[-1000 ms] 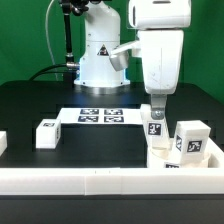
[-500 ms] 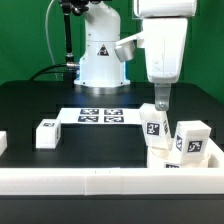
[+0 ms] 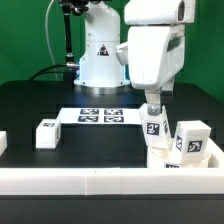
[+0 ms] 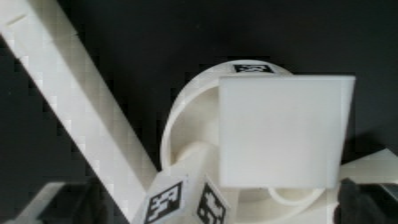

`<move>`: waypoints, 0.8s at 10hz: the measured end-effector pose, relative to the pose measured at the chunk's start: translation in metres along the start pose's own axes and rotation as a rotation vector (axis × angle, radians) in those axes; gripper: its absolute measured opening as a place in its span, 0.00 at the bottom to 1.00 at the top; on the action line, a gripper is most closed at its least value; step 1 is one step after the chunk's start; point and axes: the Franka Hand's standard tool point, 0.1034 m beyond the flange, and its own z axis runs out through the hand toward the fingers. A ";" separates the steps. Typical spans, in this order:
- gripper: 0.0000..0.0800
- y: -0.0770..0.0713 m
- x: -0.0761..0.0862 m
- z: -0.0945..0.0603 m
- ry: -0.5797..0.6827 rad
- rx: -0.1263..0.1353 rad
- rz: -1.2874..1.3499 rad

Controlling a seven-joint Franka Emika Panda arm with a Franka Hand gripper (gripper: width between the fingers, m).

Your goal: Assemble stool

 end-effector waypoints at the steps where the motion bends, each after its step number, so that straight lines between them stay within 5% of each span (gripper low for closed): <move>1: 0.81 -0.003 0.002 0.002 0.002 0.000 0.017; 6: 0.81 -0.005 -0.006 0.015 -0.002 0.002 0.026; 7: 0.70 -0.006 -0.007 0.017 -0.003 0.003 0.028; 8: 0.70 -0.007 -0.006 0.017 -0.003 0.003 0.030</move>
Offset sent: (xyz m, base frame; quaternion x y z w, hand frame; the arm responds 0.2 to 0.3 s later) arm -0.0022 -0.0028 -0.0091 0.0017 0.0086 -0.0063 0.9999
